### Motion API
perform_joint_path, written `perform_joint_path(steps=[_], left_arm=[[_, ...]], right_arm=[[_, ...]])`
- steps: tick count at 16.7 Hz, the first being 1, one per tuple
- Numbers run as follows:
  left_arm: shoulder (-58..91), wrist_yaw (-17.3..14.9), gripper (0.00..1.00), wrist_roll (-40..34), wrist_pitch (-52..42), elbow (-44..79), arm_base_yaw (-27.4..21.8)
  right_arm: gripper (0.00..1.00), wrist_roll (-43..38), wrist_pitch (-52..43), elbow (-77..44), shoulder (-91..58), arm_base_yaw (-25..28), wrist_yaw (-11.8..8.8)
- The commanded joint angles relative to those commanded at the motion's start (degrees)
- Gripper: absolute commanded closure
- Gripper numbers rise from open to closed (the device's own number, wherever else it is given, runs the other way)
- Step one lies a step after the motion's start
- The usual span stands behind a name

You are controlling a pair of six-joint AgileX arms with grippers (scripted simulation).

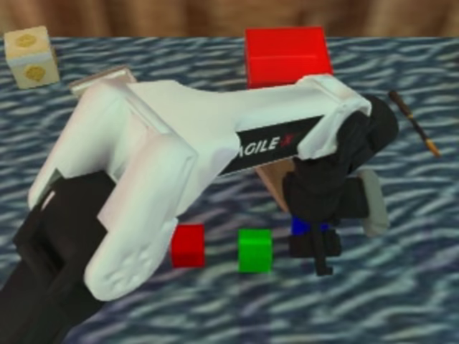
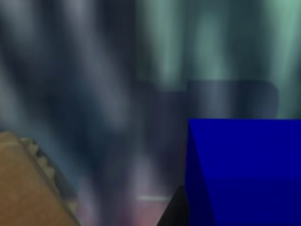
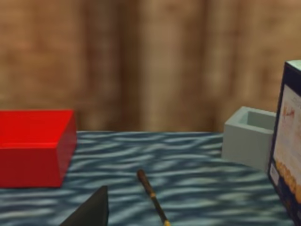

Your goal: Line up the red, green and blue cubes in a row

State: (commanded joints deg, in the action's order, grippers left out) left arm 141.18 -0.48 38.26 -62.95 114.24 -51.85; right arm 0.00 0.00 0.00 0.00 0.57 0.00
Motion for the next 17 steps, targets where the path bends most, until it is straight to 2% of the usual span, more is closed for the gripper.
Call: perform_joint_path(steps=[9,17], left_arm=[[0.00,0.00,0.02,0.00,0.00,0.00,0.00],[0.00,0.00,0.00,0.00,0.00,0.00,0.00]], right_arm=[[0.00,0.00,0.00,0.00,0.00,0.00,0.00],[0.00,0.00,0.00,0.00,0.00,0.00,0.00]])
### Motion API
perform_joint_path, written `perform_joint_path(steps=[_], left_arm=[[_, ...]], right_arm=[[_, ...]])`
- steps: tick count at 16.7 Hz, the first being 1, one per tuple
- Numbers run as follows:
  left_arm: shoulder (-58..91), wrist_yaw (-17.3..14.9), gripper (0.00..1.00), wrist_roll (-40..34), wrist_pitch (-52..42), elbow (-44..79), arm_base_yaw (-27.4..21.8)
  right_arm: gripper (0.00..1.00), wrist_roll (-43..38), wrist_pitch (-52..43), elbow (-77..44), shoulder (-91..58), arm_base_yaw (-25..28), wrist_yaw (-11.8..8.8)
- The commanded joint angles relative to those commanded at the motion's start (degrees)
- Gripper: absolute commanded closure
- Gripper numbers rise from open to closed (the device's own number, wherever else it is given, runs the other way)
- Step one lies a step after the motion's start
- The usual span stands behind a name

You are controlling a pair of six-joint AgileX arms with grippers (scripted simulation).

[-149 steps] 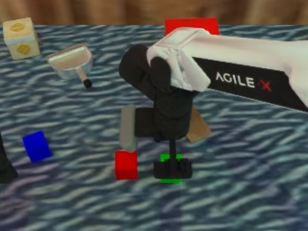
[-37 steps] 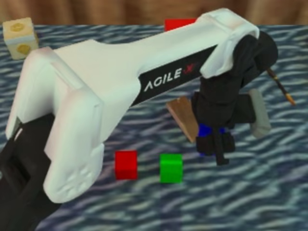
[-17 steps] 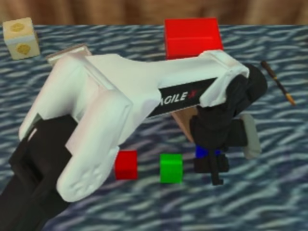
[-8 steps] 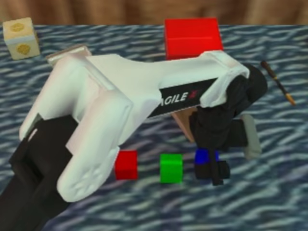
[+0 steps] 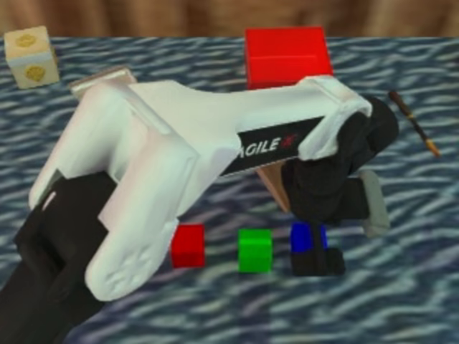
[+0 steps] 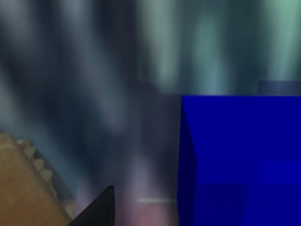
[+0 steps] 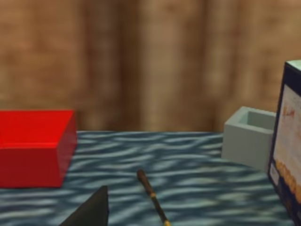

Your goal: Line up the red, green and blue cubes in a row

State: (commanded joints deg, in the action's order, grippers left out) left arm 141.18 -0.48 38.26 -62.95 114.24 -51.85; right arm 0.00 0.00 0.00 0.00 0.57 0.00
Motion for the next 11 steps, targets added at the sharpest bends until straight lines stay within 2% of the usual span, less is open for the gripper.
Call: perform_joint_path(steps=[3,11], left_arm=[[-0.13,0.00,0.00,0.03,-1.00,0.96,0.18],[-2.30,0.03,0.00,-0.07,-14.07,11.77,1.23]], right_arm=[[0.00,0.00,0.00,0.00,0.00,0.00,0.00],[0.00,0.00,0.00,0.00,0.00,0.00,0.00]])
